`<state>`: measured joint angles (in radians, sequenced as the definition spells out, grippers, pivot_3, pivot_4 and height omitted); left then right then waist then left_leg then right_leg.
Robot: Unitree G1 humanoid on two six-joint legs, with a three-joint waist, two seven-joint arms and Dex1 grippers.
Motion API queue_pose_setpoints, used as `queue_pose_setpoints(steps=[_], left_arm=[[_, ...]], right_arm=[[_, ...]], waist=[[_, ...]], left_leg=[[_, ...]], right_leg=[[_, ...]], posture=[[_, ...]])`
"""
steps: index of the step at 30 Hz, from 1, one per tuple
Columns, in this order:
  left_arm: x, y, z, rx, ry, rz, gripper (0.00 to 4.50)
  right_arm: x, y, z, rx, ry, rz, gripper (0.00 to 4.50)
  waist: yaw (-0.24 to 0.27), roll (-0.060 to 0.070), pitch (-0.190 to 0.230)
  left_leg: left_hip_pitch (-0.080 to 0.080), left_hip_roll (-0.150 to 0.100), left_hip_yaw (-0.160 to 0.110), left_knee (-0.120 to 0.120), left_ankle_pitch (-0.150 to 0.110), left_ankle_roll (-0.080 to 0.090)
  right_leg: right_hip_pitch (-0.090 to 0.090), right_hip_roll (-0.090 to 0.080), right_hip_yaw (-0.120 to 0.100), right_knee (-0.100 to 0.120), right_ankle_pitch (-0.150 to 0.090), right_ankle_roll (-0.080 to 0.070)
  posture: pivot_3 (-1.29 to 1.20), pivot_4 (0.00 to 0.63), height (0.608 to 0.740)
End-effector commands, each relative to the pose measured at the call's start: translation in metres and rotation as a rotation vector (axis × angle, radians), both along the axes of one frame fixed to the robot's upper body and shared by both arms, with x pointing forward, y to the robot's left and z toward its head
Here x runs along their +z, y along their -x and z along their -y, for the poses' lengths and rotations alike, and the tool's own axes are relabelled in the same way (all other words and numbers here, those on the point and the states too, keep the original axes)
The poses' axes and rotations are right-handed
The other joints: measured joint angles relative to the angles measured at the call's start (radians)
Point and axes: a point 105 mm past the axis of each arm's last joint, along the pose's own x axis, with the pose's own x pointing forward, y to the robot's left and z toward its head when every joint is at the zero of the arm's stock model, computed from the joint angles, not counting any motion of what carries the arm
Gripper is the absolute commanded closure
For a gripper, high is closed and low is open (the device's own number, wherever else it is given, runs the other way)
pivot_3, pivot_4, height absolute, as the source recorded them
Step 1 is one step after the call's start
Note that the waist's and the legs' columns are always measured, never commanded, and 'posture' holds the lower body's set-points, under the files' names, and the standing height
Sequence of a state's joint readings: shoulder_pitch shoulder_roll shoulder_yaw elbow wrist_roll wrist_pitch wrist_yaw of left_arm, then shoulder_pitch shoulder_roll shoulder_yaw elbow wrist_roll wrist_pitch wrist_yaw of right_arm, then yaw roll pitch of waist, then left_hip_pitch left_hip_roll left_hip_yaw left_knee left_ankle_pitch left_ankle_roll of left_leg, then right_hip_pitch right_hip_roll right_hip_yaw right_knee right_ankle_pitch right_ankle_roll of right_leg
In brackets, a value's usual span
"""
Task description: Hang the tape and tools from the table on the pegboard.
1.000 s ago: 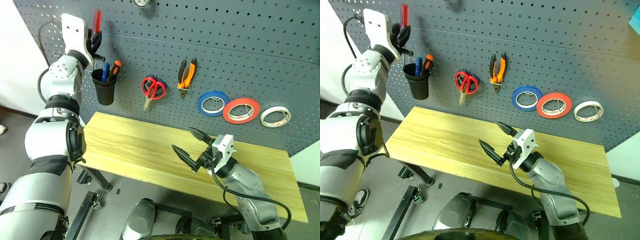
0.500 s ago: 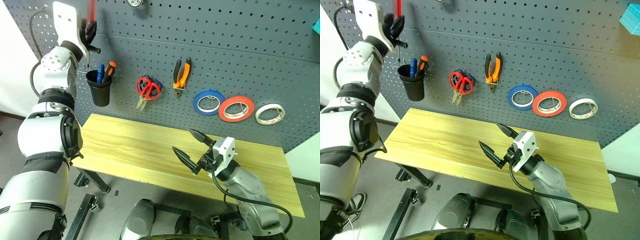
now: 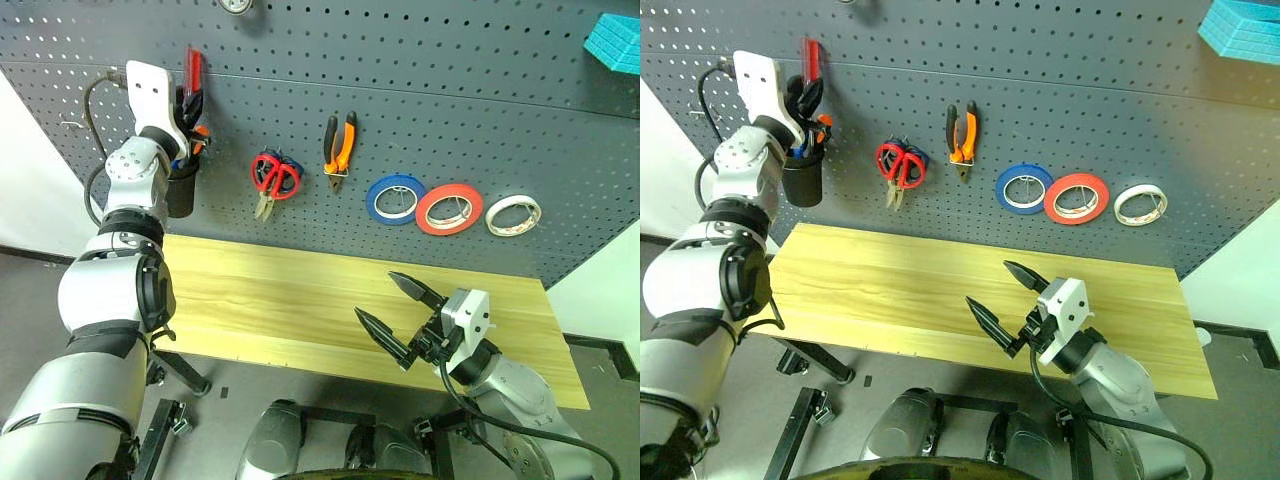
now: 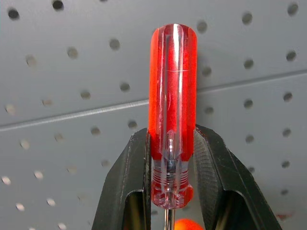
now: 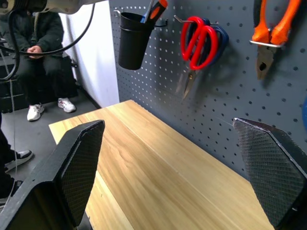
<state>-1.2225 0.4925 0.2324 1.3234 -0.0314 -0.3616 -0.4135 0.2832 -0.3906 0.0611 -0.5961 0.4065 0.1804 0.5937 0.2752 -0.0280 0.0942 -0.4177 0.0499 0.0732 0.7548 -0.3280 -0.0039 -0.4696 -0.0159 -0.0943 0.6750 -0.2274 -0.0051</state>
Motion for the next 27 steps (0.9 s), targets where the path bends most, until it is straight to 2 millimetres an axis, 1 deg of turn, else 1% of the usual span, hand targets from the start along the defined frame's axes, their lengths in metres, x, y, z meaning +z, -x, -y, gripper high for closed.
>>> queue_pose_setpoints(steps=[1, 5, 11, 15, 19, 23, 25, 26, 27], left_arm=[[0.009, 0.005, -0.009, 0.009, 0.0, 0.05, 3.65], [0.005, 0.01, -0.021, 0.031, -0.012, 0.052, 3.65], [0.0, 0.018, -0.039, 0.059, -0.024, 0.065, 3.65], [-0.006, 0.023, -0.045, 0.062, -0.034, 0.075, 3.65], [-0.019, 0.026, -0.051, 0.078, -0.031, 0.048, 3.65], [-0.03, 0.029, -0.061, 0.135, 0.002, 0.019, 3.65], [-0.032, 0.03, -0.066, 0.156, 0.03, 0.021, 2.92], [-0.034, 0.031, -0.067, 0.16, 0.039, 0.019, 2.7], [-0.035, 0.031, -0.067, 0.161, 0.041, 0.018, 2.37]], right_arm=[[0.012, -0.002, -0.001, 0.008, -0.01, 0.047, 0.0], [0.012, -0.005, -0.002, 0.017, -0.012, 0.05, 0.0], [0.011, -0.005, -0.004, 0.024, -0.012, 0.049, 0.0], [0.01, -0.005, -0.003, 0.022, -0.01, 0.045, 0.0], [0.009, -0.006, -0.003, 0.021, -0.008, 0.045, 0.0], [0.009, -0.007, -0.003, 0.018, -0.006, 0.048, 0.0], [0.009, -0.007, -0.003, 0.016, -0.005, 0.049, 0.0], [0.009, -0.008, -0.003, 0.016, -0.005, 0.049, 0.0], [0.008, -0.008, -0.003, 0.015, -0.004, 0.05, 0.0]], waist=[[-0.011, 0.001, 0.002], [-0.02, 0.003, 0.009], [-0.029, 0.005, 0.016], [-0.045, 0.005, 0.017], [-0.051, 0.005, 0.018], [-0.053, 0.006, 0.018], [-0.052, 0.006, 0.018], [-0.052, 0.006, 0.018], [-0.052, 0.006, 0.018]], left_leg=[[0.002, 0.0, 0.0, 0.0, 0.0, 0.0], [0.008, 0.001, 0.001, -0.001, 0.0, 0.0], [0.008, 0.001, 0.002, -0.002, 0.0, 0.0], [0.007, 0.0, 0.002, -0.002, 0.0, 0.0], [0.008, 0.0, 0.002, -0.002, -0.001, 0.0], [0.008, 0.0, 0.002, -0.003, -0.001, 0.0], [0.008, 0.0, 0.002, -0.003, -0.001, 0.0], [0.008, 0.0, 0.002, -0.003, -0.001, 0.0], [0.008, 0.0, 0.002, -0.003, -0.001, 0.0]], right_leg=[[0.002, 0.0, 0.0, 0.0, 0.0, 0.0], [0.007, -0.002, 0.0, 0.0, -0.001, 0.0], [0.006, -0.002, 0.002, 0.0, -0.002, 0.0], [0.006, -0.002, 0.002, -0.001, -0.002, 0.001], [0.006, -0.003, 0.002, -0.001, -0.002, 0.001], [0.006, -0.003, 0.002, -0.001, -0.002, 0.001], [0.006, -0.003, 0.002, -0.001, -0.002, 0.001], [0.006, -0.003, 0.002, -0.001, -0.002, 0.001], [0.006, -0.003, 0.002, -0.001, -0.002, 0.001]], posture=[[0.25, 0.13, 0.677], [0.26, 0.131, 0.677], [0.26, 0.132, 0.677], [0.26, 0.13, 0.677], [0.26, 0.129, 0.677], [0.26, 0.124, 0.677], [0.26, 0.122, 0.677], [0.26, 0.121, 0.677], [0.27, 0.119, 0.677]])
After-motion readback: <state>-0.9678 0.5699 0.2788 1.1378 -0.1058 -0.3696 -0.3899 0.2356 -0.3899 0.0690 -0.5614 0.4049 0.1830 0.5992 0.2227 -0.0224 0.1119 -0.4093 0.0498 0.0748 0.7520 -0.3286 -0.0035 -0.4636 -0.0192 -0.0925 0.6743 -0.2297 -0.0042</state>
